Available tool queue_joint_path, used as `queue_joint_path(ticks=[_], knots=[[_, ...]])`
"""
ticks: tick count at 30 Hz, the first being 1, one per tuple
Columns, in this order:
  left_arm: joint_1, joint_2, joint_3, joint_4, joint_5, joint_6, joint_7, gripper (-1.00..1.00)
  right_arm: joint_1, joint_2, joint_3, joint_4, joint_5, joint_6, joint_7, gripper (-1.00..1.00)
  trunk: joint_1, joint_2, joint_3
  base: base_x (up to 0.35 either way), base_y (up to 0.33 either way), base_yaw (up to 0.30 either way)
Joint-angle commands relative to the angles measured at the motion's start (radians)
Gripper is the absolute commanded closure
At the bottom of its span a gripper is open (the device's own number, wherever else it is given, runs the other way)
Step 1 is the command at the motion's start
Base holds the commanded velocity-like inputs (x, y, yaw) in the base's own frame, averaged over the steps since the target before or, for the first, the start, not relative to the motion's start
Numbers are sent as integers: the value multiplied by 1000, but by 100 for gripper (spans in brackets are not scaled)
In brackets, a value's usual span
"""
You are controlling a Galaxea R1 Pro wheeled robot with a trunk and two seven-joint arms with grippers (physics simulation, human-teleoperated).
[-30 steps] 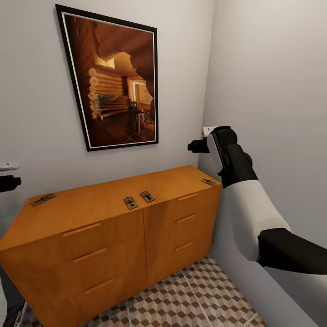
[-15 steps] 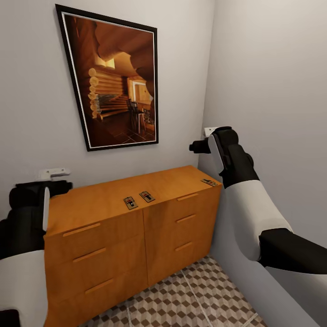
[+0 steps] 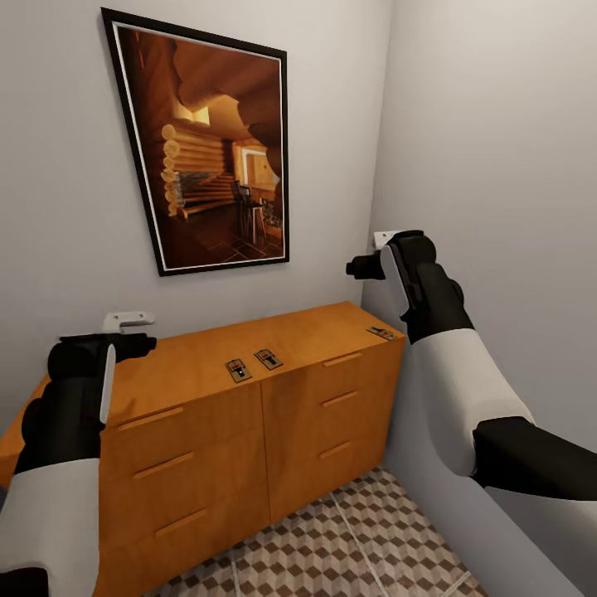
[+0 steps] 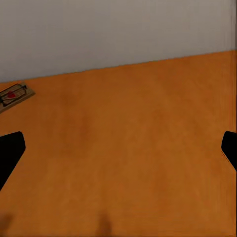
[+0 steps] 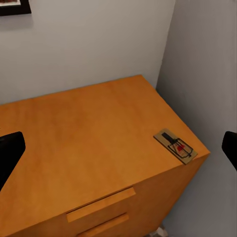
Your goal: Take the four mousetraps from the cabinet in the bathroom and place them on the bathroom floor. Make sure all four end up on the same floor surface, and ensure that at least two of them are either under or directly next to the same bathroom sink.
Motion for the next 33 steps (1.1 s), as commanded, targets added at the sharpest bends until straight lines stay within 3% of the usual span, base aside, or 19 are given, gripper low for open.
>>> queue_joint_path(ticks=[1,16,33], knots=[[-1,-4,-1,0,-9,4,-9,-100,-1,0,1,-1,0,4,-4,-100,0,-1,-1,0,0,0],[0,-96,-5,6,-10,4,-10,-100,-1,-1,0,13,-6,4,-2,-100,0,-1,-1,0,0,71],[0,-110,-3,8,-14,4,-10,-100,11,-1,0,23,-11,4,2,-100,0,-1,-1,0,0,86]])
